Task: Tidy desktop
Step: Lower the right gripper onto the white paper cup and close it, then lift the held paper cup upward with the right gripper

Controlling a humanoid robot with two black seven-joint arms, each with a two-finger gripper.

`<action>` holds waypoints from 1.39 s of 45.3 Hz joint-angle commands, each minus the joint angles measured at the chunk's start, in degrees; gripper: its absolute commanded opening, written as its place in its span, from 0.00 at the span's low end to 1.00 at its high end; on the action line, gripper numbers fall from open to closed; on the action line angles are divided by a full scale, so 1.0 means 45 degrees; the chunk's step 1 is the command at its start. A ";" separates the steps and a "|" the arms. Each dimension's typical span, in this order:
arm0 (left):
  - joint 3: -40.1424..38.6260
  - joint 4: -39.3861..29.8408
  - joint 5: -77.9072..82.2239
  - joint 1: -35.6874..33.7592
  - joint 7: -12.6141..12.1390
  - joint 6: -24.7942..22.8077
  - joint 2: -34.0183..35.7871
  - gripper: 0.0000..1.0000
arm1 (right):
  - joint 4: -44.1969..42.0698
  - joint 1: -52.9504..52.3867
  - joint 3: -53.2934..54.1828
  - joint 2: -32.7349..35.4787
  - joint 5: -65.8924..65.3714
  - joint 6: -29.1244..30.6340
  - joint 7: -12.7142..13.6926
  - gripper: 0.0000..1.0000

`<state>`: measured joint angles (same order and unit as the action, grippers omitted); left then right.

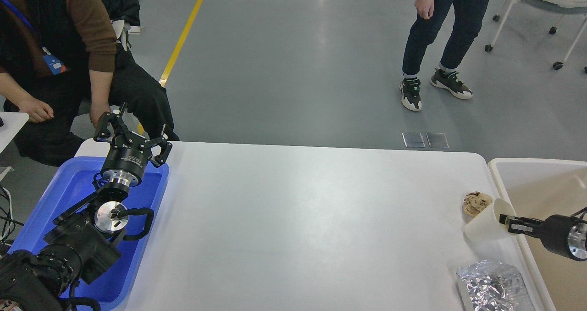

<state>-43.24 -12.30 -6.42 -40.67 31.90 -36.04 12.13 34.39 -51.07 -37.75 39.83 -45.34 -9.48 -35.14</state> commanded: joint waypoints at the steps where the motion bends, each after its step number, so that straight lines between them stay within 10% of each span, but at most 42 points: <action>1: 0.0000 0.0000 0.0000 0.0015 0.0000 0.0000 0.0000 1.00 | -0.0026 -0.0057 0.0010 0.0017 0.0016 -0.0003 -0.0238 0.00; 13: 0.0000 0.0000 0.0000 -0.0004 0.0000 0.0000 0.0000 1.00 | -0.0006 -0.0135 0.0010 0.0153 0.0504 -0.0003 -0.0452 0.00; 24: 0.0000 0.0000 0.0000 -0.0005 0.0000 0.0000 0.0000 1.00 | 0.1748 -0.0935 0.0927 0.1518 0.0739 0.0153 -0.1878 0.00; 41: 0.0000 0.0000 0.0000 -0.0005 0.0000 0.0000 0.0000 1.00 | 0.7766 -0.6324 0.1045 0.5055 0.0817 0.0719 -0.1722 0.00; 63: 0.0000 0.0000 0.0000 -0.0005 0.0000 0.0000 0.0000 1.00 | 0.5738 -0.7831 0.0558 0.5056 0.4527 0.1989 -0.0961 0.00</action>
<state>-43.24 -12.31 -6.42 -40.69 31.90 -36.03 12.13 64.50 -84.62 -33.91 62.44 -31.36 -1.93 -40.98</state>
